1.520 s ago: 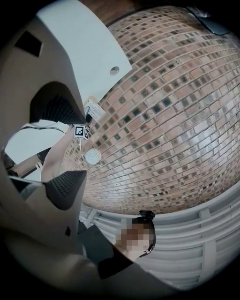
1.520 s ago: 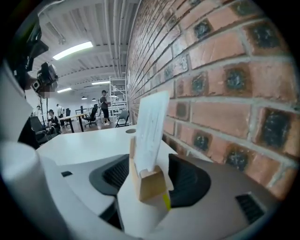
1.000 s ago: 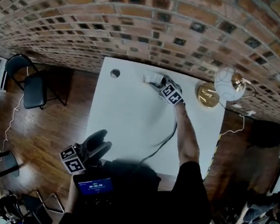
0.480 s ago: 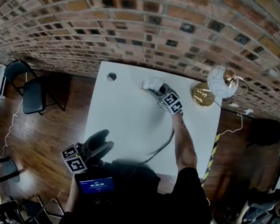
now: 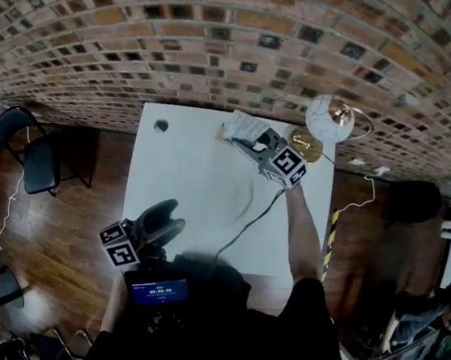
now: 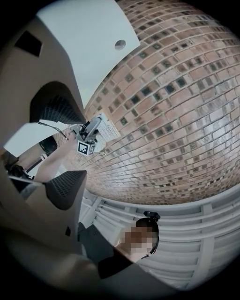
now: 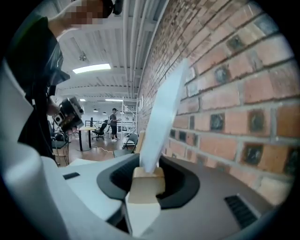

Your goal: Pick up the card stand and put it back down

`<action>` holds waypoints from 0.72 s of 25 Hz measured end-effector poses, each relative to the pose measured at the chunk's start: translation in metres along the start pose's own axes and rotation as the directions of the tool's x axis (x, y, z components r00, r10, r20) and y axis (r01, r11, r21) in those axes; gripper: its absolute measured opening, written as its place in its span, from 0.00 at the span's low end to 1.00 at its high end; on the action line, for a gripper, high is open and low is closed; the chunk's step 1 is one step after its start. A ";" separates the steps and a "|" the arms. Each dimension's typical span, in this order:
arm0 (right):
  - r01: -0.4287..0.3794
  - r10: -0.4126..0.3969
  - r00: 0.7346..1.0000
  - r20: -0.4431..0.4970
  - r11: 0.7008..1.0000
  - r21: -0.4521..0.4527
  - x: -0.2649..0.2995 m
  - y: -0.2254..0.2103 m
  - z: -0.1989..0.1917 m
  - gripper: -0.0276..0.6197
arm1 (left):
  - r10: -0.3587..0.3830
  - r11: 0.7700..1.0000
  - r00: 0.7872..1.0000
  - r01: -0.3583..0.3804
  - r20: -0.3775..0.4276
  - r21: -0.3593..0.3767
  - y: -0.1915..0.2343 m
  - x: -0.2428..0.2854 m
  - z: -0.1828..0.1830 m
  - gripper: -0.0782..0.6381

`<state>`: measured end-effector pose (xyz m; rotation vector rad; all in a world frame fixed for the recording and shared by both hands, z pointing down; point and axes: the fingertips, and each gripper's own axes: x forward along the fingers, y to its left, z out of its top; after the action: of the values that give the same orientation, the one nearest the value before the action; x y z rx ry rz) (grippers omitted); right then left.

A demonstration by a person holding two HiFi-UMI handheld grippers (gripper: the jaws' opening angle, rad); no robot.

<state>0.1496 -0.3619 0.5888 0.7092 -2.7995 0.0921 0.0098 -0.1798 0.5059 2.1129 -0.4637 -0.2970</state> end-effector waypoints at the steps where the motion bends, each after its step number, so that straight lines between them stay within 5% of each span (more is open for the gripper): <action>1: 0.000 0.000 1.000 0.006 1.000 -0.003 -0.008 0.002 0.014 0.27 | -0.008 1.000 1.000 0.008 -0.003 0.000 -0.002 0.003 -0.002 0.52; 8: -0.058 0.057 0.998 -0.030 0.998 -0.011 -0.042 0.029 0.069 0.27 | -0.058 0.998 0.998 0.059 -0.024 0.037 -0.025 0.024 -0.010 0.52; 18: -0.171 0.171 0.985 -0.023 0.985 0.007 -0.053 0.077 0.096 0.27 | -0.063 0.994 0.998 0.066 -0.032 0.085 -0.049 0.034 -0.021 0.52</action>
<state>0.1364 -0.2812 0.4820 0.4646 -2.8332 0.1377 0.0592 -0.1544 0.4752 2.2160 -0.3981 -0.2876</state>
